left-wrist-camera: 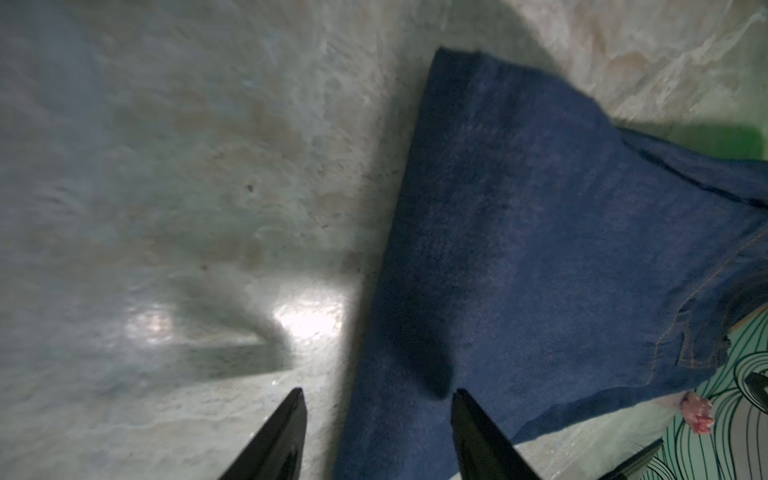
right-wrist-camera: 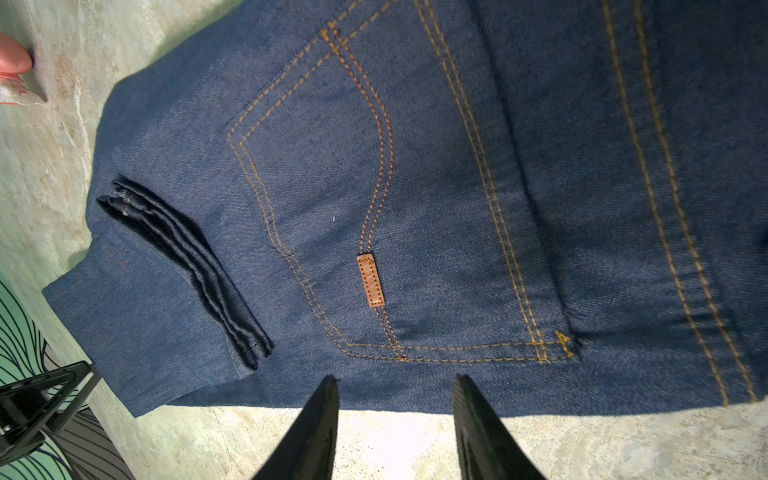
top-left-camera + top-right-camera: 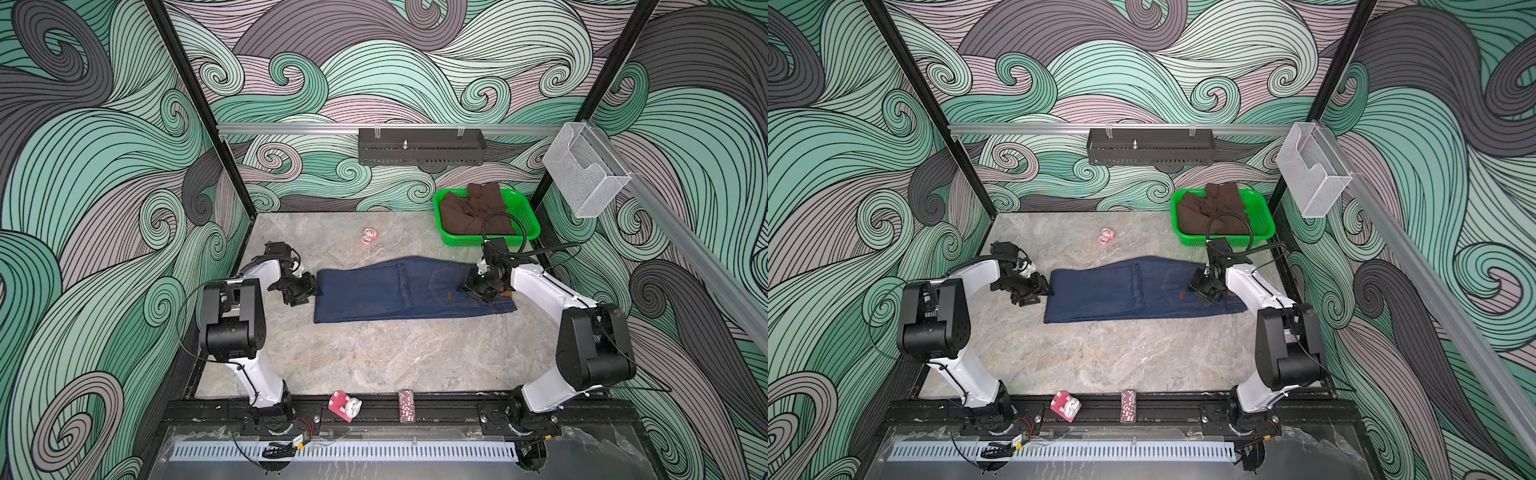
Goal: Fold and stack the trousers
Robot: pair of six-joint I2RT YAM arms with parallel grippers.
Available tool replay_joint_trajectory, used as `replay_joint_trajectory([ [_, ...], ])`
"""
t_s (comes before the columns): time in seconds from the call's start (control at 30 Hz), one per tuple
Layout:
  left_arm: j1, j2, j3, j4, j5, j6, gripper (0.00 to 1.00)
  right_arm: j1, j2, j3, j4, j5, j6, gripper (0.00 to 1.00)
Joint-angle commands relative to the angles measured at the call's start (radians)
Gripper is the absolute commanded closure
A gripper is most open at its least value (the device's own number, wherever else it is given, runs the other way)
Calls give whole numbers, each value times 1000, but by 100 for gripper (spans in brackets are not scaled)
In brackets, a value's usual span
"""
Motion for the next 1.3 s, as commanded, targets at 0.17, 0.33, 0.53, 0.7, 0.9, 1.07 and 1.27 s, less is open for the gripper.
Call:
replay_joint_trajectory([
  [0.17, 4, 92, 52, -35, 70, 85, 50, -2, -5, -19, -22, 15, 0, 53],
  [0.33, 4, 131, 60, -40, 76, 94, 52, -1, -3, -14, -23, 14, -1, 54],
  [0.53, 2, 147, 62, -43, 106, 113, 55, -3, 4, -14, -21, 19, -1, 54],
  [0.7, -1, 148, 58, -43, 118, 114, 60, -1, 19, -14, -15, 21, -4, 54],
  [0.9, -2, 148, 59, -39, 135, 107, 71, -1, 40, -21, 0, 25, -6, 54],
  [1.07, -10, 145, 59, -40, 150, 106, 80, -3, 46, -21, 4, 21, -1, 54],
  [1.27, -15, 128, 65, -49, 189, 104, 95, -2, 50, -6, 4, 12, -3, 53],
])
